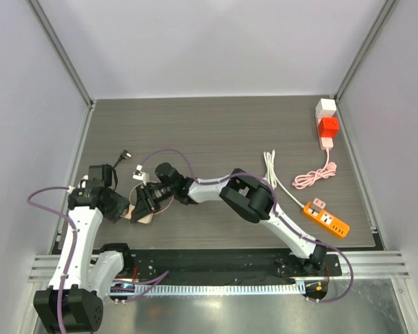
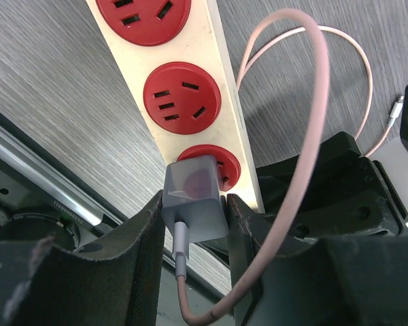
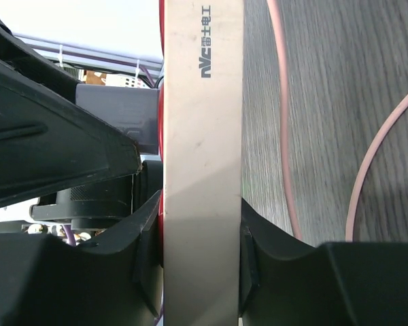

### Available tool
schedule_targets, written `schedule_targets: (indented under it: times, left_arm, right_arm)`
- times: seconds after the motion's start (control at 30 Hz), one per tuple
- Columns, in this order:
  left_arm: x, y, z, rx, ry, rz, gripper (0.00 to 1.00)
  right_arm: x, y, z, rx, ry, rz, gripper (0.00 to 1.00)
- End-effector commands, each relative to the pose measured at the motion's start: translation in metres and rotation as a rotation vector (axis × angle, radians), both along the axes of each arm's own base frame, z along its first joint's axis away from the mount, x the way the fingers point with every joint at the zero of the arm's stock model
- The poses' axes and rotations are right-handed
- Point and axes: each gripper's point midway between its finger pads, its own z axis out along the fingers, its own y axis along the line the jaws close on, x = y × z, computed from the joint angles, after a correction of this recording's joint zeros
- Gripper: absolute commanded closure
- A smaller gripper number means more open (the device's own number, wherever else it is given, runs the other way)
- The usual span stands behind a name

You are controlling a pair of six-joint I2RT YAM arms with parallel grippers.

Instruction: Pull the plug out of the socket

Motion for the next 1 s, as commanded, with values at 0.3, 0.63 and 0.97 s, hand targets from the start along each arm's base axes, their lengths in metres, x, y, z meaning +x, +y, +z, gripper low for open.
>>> schedule_targets:
  times: [0.3,0.63,0.97]
  left_arm:
    - [0.028,-0.006,0.046,0.002,-0.248,-0.088,1.0]
    - [0.03,-0.008,0.058,-0.034,-0.35,-0.005,1.0]
    - [0.016,0.007,0.048,0.083,-0.167,-0.111,1.0]
  right_arm:
    - [-0.006,-0.004,-0.037,-0.12,0.151,-0.027,0.99]
    - [-0.013,-0.003,-0.034,-0.073,0.369,-0.022,0.99]
    - [-0.006,-0.003,-0.06,-0.195,0.191,-0.056,0.99]
